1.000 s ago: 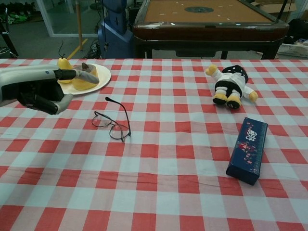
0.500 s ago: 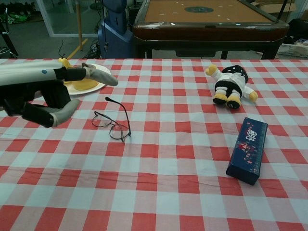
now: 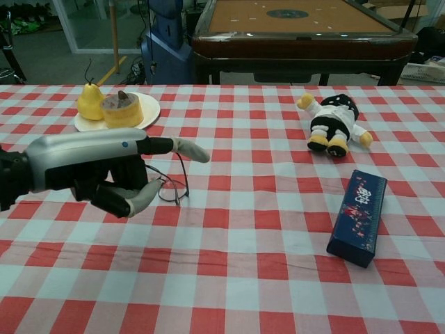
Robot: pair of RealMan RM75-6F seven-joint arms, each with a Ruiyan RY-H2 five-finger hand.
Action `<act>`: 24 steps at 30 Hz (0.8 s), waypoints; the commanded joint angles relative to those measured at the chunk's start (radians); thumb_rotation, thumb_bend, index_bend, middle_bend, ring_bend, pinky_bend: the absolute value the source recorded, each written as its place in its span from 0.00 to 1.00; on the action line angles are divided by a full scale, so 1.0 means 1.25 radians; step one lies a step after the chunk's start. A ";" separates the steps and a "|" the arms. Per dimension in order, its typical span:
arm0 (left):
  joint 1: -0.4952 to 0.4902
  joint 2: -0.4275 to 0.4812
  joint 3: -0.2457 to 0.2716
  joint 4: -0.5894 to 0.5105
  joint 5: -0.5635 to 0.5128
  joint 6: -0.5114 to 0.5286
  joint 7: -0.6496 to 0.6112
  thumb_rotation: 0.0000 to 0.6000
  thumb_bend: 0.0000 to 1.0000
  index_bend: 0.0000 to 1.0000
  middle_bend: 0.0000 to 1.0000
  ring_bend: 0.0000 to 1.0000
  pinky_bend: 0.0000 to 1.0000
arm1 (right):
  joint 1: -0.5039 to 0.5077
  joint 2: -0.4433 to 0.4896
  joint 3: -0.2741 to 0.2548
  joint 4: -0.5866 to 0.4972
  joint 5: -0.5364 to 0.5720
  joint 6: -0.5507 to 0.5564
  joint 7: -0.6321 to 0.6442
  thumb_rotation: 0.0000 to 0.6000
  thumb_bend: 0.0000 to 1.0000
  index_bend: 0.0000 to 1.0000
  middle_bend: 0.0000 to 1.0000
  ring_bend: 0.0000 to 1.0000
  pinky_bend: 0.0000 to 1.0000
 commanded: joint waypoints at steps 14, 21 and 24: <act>-0.033 -0.057 -0.027 0.088 -0.174 -0.016 0.053 1.00 0.71 0.13 1.00 0.99 1.00 | 0.000 -0.002 0.001 0.004 0.001 -0.001 0.004 1.00 0.45 0.00 0.33 0.13 0.19; -0.043 -0.062 -0.032 0.120 -0.220 -0.036 0.041 1.00 0.71 0.13 1.00 0.99 1.00 | -0.003 0.003 0.001 -0.003 0.001 0.004 -0.001 1.00 0.45 0.00 0.33 0.13 0.19; -0.048 -0.068 -0.035 0.135 -0.239 -0.045 0.036 1.00 0.71 0.13 1.00 0.99 1.00 | -0.004 0.004 0.000 -0.005 0.001 0.004 -0.003 1.00 0.45 0.00 0.33 0.13 0.19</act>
